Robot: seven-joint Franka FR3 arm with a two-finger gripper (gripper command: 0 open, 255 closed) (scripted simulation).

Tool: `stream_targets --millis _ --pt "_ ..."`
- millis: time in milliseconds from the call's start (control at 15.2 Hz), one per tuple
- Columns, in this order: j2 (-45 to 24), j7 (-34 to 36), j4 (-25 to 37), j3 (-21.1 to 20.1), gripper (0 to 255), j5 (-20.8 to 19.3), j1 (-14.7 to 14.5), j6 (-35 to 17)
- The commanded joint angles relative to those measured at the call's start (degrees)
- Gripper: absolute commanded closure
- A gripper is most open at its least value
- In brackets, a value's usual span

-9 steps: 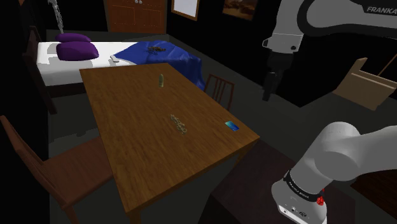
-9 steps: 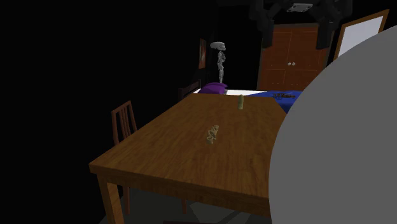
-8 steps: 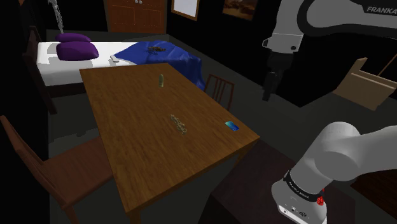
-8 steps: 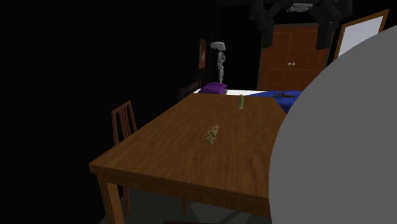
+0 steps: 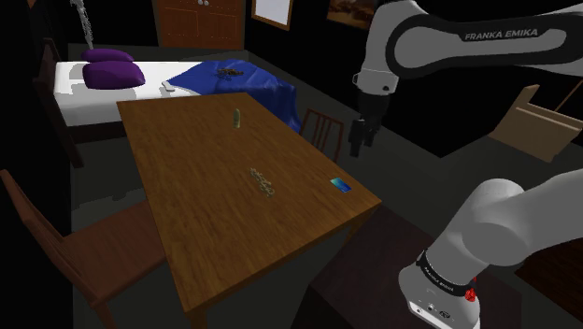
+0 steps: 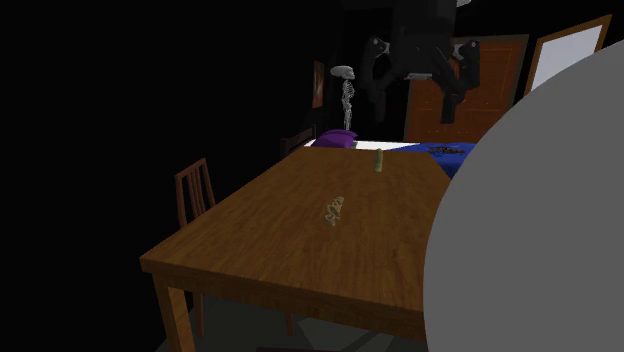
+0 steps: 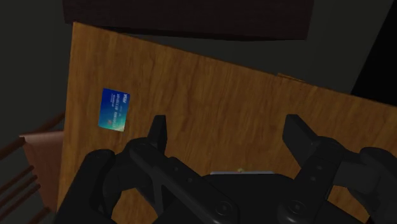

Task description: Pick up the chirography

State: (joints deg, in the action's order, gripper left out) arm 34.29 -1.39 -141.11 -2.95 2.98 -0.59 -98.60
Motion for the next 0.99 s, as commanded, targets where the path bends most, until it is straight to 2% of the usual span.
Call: stream_targets --millis 0,462,924 --pt "-4.17 0.98 0.75 -0.73 0 0.46 -0.14 -3.89" --pt "-19.00 4.22 5.38 -2.80 0 0.89 -0.39 -15.25" --pt "-34.49 7.75 13.83 -4.10 0 -0.24 -0.71 -23.41"
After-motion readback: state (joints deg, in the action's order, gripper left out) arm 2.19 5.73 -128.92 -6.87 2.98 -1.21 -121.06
